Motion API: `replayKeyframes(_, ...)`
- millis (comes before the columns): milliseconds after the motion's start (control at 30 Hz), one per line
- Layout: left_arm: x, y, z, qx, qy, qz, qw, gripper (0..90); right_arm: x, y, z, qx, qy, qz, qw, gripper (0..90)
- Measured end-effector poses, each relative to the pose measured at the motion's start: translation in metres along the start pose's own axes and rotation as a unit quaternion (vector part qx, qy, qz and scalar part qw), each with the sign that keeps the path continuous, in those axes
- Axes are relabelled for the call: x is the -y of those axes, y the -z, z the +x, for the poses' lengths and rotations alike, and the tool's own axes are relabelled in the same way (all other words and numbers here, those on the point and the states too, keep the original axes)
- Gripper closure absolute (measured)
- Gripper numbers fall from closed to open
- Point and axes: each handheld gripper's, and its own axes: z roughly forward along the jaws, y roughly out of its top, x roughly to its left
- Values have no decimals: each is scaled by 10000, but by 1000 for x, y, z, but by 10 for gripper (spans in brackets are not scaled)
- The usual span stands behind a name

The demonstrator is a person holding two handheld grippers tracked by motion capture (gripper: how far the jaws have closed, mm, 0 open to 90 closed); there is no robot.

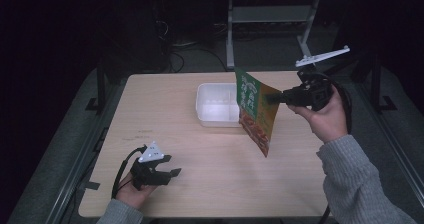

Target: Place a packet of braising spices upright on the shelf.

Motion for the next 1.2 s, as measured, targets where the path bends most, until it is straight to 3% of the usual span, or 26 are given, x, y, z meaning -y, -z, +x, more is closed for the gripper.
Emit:
replayKeyframes(200, 3, 1, 4, 61, 121, -62, 9999, 388, -13, -11, 5, 14, 117, 61, 9999, 900)
replayKeyframes(633, 5, 3, 10, 68, 235, -107, 9996, 368, -60, -46, 22, 180, 495, 316, 9981, 900)
replayKeyframes(1200, 7, 2, 13, 66, 298, -93, 9995, 358, -90, -76, 12, 459, 407, 317, 9976, 900)
